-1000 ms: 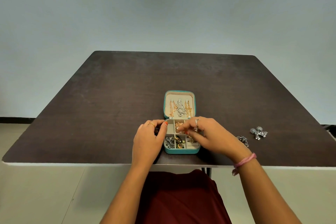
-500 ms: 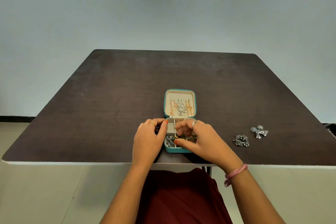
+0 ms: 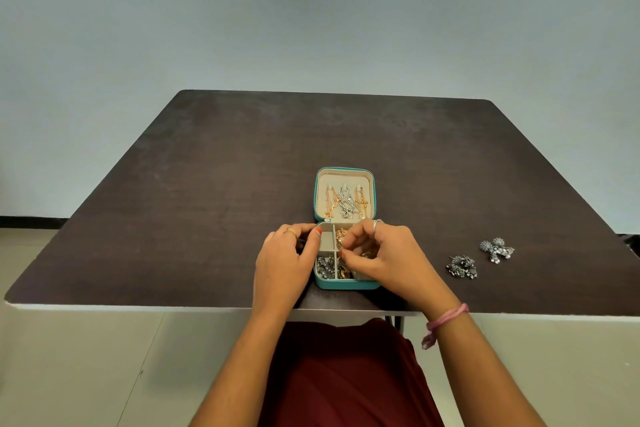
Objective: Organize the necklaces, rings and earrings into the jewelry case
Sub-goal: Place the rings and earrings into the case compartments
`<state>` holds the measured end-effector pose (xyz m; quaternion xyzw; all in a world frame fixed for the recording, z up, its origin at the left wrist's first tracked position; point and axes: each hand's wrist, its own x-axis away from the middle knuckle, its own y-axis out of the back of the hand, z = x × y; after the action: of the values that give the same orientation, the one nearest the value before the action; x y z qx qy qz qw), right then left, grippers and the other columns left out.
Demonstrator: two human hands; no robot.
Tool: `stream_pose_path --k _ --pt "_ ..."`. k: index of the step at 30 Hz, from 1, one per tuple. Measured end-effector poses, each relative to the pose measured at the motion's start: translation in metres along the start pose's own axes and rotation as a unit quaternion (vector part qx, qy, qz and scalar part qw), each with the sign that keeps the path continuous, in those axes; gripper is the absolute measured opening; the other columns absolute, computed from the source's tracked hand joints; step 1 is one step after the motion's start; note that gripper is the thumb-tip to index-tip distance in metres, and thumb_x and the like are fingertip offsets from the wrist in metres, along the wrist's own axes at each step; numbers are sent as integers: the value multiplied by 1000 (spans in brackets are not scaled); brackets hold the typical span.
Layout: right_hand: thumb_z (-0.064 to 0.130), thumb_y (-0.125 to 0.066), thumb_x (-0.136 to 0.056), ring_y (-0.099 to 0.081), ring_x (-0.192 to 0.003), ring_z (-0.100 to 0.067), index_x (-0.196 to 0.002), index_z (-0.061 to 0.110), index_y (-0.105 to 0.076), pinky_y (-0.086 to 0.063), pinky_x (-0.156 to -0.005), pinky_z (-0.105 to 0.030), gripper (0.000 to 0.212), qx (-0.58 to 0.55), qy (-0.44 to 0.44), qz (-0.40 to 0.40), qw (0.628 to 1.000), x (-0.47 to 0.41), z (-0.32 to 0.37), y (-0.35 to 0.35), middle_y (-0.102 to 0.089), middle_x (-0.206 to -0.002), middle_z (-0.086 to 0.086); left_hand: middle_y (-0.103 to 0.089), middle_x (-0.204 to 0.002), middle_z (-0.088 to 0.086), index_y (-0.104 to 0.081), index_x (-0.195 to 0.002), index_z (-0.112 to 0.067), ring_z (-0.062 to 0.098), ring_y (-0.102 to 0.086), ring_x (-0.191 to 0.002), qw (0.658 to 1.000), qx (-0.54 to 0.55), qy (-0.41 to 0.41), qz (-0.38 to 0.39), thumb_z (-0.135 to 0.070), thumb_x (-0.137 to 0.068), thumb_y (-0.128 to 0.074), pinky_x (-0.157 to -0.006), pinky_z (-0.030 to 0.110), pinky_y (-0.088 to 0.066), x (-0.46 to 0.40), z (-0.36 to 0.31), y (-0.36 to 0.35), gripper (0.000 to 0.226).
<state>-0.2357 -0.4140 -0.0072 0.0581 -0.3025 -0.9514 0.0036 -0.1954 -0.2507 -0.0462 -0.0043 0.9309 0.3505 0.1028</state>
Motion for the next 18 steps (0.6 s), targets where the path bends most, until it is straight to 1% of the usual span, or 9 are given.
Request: stream_pose_path --k 3,5,7,9,10,13,16,18 --pt "7 -75 -76 -60 -65 -1 -77 20 -65 -50 -65 -14 16 -43 -7 -4 999 -1 -2 7 -67 -75 6 -61 -102 -13 -65 -111 -28 1 -47 -91 1000 -2 0 3 -41 -96 -49 -63 9 -32 -1 0 0 26" --pt "6 -75 -76 -60 -65 -4 -77 16 -66 -51 -64 -17 14 -63 -9 -7 998 -3 -4 11 -68 -76 0 -61 -102 -13 -65 -112 -28 1 -47 -92 1000 -4 3 4 -42 -96 -49 -63 8 -33 -1 1 -1 26" --pt "5 -75 -76 -61 -67 -12 -78 12 -67 -54 -65 -21 11 -75 -13 -2 997 -5 -7 14 -70 -78 -6 -60 -101 -13 -65 -112 -28 1 -47 -92 1000 -5 4 4 -42 -96 -48 -63 8 -33 -1 1 0 27" --pt "6 -76 -76 -65 -72 -21 -79 11 -67 -56 -68 -26 11 -68 -8 8 998 -7 -9 17 -71 -80 -8 -60 -101 -14 -65 -111 -27 1 -47 -92 1000 -2 6 5 -41 -96 -49 -63 8 -33 0 0 0 27" --pt "7 -76 -77 -67 -75 -21 -78 13 -66 -56 -69 -26 11 -57 1 14 998 -7 -10 19 -71 -81 -6 -60 -101 -14 -65 -111 -27 1 -47 -92 1000 -1 5 5 -41 -96 -49 -63 9 -33 0 0 0 27" --pt "9 -75 -78 -68 -80 -12 -74 26 -63 -56 -71 -23 21 0 51 49 998 -8 -8 21 -72 -83 1 -59 -99 -14 -65 -112 -27 0 -47 -92 1000 -3 2 6 -41 -96 -48 -62 9 -33 0 0 0 27" --pt "7 -75 -77 -68 -82 -7 -72 29 -61 -55 -74 -21 26 39 87 95 991 -5 -2 20 -72 -83 4 -61 -101 -13 -65 -111 -27 0 -47 -91 1000 -2 2 3 -41 -95 -49 -62 9 -33 0 0 0 26" --pt "8 -74 -78 -67 -85 -7 -72 34 -58 -55 -76 -21 31 67 109 122 984 -3 2 19 -71 -85 6 -62 -101 -13 -65 -111 -27 0 -47 -91 1000 -2 1 2 -41 -95 -49 -62 9 -33 -1 0 0 26"
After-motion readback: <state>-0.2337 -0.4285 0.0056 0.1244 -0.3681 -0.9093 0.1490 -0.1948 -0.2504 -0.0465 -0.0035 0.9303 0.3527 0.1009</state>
